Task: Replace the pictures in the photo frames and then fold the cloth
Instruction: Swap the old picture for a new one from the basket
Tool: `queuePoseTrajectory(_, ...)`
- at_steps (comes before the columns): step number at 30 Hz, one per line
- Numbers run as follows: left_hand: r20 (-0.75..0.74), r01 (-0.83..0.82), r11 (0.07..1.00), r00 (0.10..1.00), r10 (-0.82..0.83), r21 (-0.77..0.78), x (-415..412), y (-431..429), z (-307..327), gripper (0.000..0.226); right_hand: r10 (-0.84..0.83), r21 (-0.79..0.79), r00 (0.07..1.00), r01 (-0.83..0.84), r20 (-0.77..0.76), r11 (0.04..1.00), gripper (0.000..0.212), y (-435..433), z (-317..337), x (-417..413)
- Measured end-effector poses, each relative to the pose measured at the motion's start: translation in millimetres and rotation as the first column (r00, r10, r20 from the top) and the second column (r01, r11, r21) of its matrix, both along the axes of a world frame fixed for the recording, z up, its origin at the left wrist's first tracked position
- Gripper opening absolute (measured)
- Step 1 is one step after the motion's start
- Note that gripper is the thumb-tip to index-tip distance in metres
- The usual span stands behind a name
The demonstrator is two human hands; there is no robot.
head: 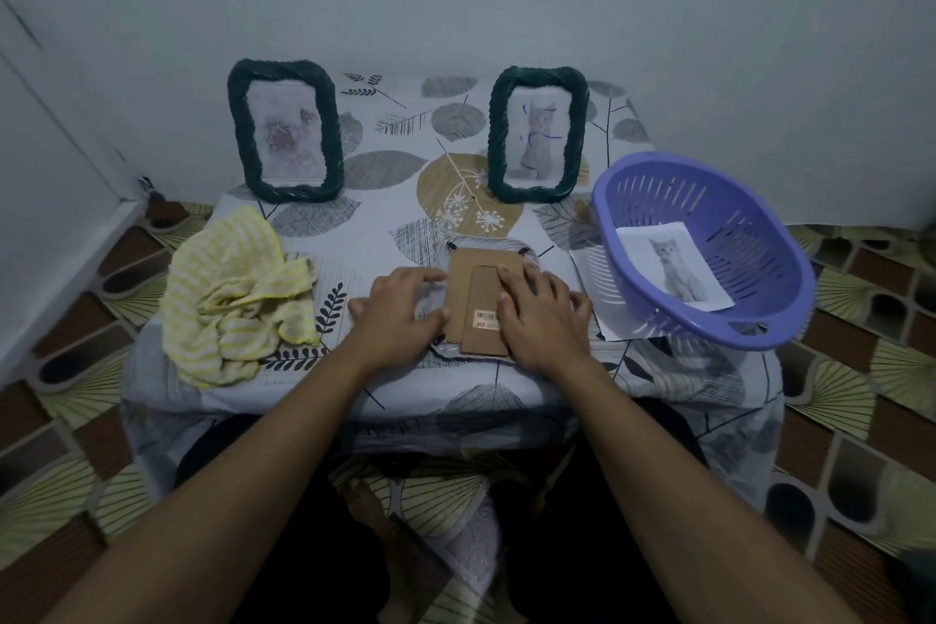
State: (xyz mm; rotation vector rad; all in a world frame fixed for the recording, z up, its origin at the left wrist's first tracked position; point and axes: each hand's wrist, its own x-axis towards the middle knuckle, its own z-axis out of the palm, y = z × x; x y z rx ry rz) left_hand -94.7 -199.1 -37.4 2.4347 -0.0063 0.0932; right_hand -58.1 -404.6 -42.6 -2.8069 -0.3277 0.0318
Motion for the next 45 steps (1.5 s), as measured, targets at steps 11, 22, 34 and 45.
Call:
queuePoseTrajectory(11,0.034,-0.150,0.929,0.989,0.147,0.339,6.8,-19.3,-16.4,0.086,-0.008,0.005,1.000,0.008,0.004,1.000,0.049,2.0,-0.9,0.5)
queuePoseTrajectory(22,0.063,-0.194,0.918,0.981,0.184,0.344,7.8,-18.7,-15.8,0.090,-0.003,0.034,0.997,0.006,-0.082,0.999,0.048,0.7,9.3,1.2)
queuePoseTrajectory(34,0.076,-0.203,0.920,0.979,0.189,0.336,7.7,-18.4,-15.4,0.086,-0.123,0.159,0.989,0.135,-0.085,0.978,0.028,-18.9,40.6,-19.7)
queuePoseTrajectory(45,0.074,-0.201,0.920,0.980,0.187,0.337,7.9,-17.2,-16.3,0.090,-0.075,-0.175,0.994,0.089,0.083,0.981,0.029,-27.4,50.4,-50.1)
